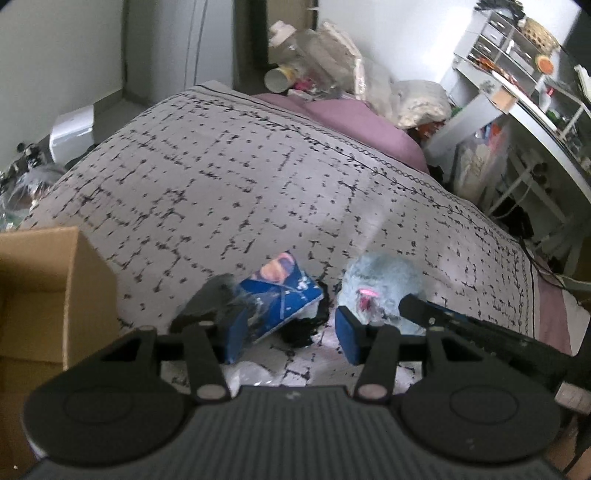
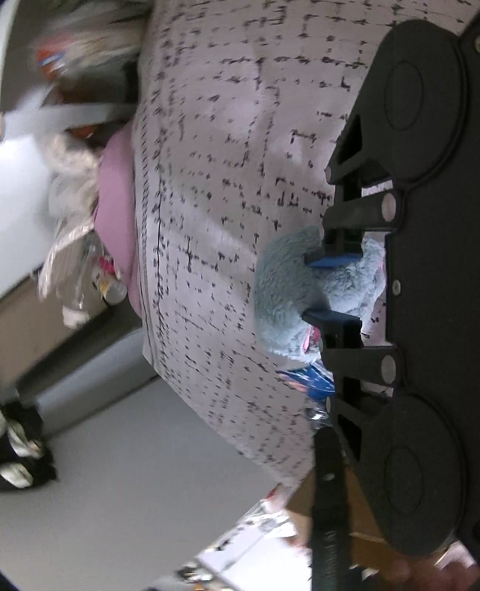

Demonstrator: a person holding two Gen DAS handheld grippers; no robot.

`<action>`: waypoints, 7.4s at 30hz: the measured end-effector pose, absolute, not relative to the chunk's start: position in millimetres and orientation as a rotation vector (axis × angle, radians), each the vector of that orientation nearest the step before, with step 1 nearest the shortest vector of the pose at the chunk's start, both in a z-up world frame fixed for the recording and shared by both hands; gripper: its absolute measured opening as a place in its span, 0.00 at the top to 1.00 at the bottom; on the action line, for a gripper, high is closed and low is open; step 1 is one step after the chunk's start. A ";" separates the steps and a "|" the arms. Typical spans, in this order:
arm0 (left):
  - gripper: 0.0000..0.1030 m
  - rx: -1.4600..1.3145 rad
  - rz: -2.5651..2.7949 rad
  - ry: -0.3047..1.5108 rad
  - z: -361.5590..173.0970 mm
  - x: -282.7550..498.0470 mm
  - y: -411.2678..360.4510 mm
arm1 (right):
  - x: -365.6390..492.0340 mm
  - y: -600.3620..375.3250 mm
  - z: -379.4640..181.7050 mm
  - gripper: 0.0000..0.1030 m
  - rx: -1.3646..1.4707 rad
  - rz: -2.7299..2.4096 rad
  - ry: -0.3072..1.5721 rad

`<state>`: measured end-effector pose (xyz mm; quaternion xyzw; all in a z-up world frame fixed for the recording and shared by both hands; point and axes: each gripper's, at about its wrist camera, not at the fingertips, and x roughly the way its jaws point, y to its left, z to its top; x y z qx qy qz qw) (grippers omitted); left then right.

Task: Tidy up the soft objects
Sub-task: 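Lift the grey plush off the bed with both grippers, then carry the grey plush into the cardboard box and open both grippers, then withdraw both grippers from the box toward the white bag and burger plush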

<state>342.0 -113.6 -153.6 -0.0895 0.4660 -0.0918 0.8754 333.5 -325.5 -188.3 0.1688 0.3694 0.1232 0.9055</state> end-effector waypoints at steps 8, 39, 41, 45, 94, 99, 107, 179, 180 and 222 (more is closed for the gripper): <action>0.50 -0.122 -0.257 0.971 -159.9 352.8 -139.4 | 339.7 -350.1 -196.4 0.81 0.491 0.269 0.776; 0.90 -0.382 -0.366 1.009 -181.1 376.4 -164.7 | 324.3 -375.7 -189.1 0.90 0.692 0.266 0.764; 0.90 -0.389 -0.363 1.002 -172.6 371.5 -163.1 | 321.2 -376.1 -181.7 0.90 0.697 0.268 0.753; 0.90 -0.397 -0.352 0.976 -157.8 361.6 -156.4 | 315.6 -370.4 -167.5 0.90 0.680 0.279 0.729; 0.90 -0.475 -0.179 0.780 -71.7 236.5 37.1 | 242.2 -186.8 -77.5 0.90 0.515 0.499 0.654; 0.90 -0.485 -0.157 0.778 -75.4 227.9 56.9 | 237.7 -166.9 -80.3 0.90 0.505 0.513 0.669; 0.90 -0.521 -0.125 0.777 -87.7 215.3 86.6 | 232.3 -136.1 -85.6 0.90 0.481 0.533 0.695; 0.23 -0.292 0.112 0.795 -89.2 195.8 61.8 | 209.9 -181.3 -92.3 0.04 0.277 0.448 0.711; 0.22 -0.291 0.105 0.792 -88.6 197.2 58.0 | 208.6 -185.2 -92.4 0.02 0.272 0.444 0.706; 0.30 -0.109 -0.182 0.858 -124.9 246.9 -92.8 | 201.5 -313.7 -165.0 0.14 0.326 0.300 0.692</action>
